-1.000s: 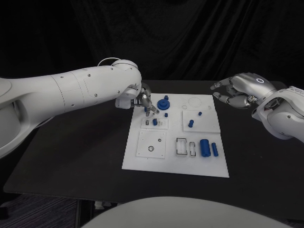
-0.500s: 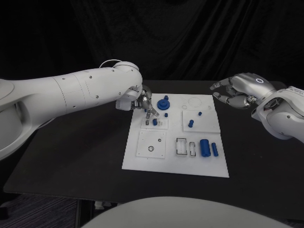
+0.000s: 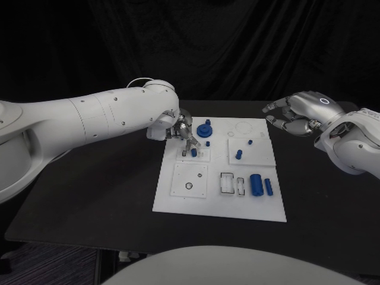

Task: Assemble the parts on the task board

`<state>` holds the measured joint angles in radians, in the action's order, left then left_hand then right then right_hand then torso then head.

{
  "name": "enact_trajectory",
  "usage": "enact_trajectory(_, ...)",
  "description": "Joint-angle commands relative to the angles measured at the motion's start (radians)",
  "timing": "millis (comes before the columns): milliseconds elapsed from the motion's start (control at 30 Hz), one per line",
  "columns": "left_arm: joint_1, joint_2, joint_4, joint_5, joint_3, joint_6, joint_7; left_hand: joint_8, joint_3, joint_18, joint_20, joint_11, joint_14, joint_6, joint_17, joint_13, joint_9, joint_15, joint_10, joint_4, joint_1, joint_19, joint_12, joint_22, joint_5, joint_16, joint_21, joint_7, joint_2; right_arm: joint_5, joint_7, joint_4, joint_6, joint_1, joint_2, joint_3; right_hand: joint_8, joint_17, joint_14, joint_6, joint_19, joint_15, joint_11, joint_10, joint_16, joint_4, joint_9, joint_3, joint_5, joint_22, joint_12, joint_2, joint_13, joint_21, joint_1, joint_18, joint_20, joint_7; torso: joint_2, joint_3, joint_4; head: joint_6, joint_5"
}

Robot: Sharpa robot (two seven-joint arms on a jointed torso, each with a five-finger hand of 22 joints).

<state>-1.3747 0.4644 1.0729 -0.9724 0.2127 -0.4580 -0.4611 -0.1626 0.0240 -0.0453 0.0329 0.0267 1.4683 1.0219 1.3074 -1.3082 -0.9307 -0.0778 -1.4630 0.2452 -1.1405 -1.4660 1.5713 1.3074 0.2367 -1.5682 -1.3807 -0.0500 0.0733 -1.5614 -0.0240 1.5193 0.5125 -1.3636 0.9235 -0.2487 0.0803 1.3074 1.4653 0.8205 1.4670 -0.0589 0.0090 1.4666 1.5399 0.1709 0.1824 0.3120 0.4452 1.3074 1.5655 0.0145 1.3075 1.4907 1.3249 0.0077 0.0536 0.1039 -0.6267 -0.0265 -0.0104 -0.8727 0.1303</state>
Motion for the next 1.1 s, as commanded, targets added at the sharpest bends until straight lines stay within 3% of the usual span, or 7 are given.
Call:
enact_trajectory(33,0.004,-0.002,0.0,-0.001,-0.001,0.009,0.025,0.006,0.0,-0.005,0.007,-0.007,0.103,-0.004,0.263,-0.263,0.004,0.007,-0.108,-0.008,-0.01,-0.009,-0.001,0.151,0.01,-0.003,0.005,-0.003,0.0,-0.006,0.015,0.002,0.019,0.002,-0.001,0.001,-0.005,0.213,0.093,0.008,0.059,0.002,-0.002,0.104,-0.002,0.001,-0.001,0.004,0.003,0.233,0.005,-0.007,0.263,-0.004,0.0,0.015,0.0,0.003,0.0,0.0002,0.0001,0.0,-0.002)
enact_trajectory(333,0.009,-0.004,-0.01,-0.001,-0.001,0.007,0.018,0.006,0.002,-0.006,0.007,-0.007,0.103,0.003,0.263,-0.263,0.005,0.007,-0.108,-0.009,-0.013,-0.009,-0.001,0.151,0.018,-0.003,0.006,-0.002,0.002,-0.006,0.016,0.002,0.019,0.002,-0.002,0.001,-0.005,0.213,0.093,0.008,0.059,0.002,-0.002,0.104,-0.002,0.001,-0.001,0.004,0.003,0.233,0.005,-0.007,0.263,-0.004,0.0,0.015,0.0,0.003,0.0,0.0009,0.0006,0.0,-0.003)
enact_trajectory(467,0.01,-0.004,-0.011,-0.001,-0.001,0.006,0.016,0.009,0.005,-0.006,0.007,-0.006,0.103,0.01,0.263,-0.263,0.008,0.007,-0.108,-0.014,-0.02,-0.009,-0.001,0.152,0.048,-0.003,0.007,0.0,0.002,-0.006,0.015,0.001,0.02,0.002,-0.003,0.001,-0.005,0.213,0.093,0.008,0.059,0.002,-0.002,0.104,-0.002,0.001,-0.001,0.004,0.003,0.233,0.005,-0.007,0.263,-0.004,0.0,0.015,0.0,0.003,0.0,0.0009,0.0002,0.0,-0.003)
enact_trajectory(1100,0.018,-0.014,-0.012,0.0,-0.001,0.004,0.019,0.012,0.009,-0.006,0.007,-0.005,0.103,0.01,0.263,-0.263,0.009,0.006,-0.108,-0.017,-0.024,-0.009,-0.001,0.153,0.06,-0.003,0.006,0.0,0.005,-0.006,0.017,0.006,0.015,0.002,-0.006,0.001,-0.006,0.214,0.093,0.01,0.059,0.002,-0.002,0.104,-0.002,-0.002,-0.002,0.009,0.003,0.233,0.005,-0.008,0.263,-0.005,-0.001,0.015,0.0,0.002,-0.001,0.001,0.0006,0.0,0.0)
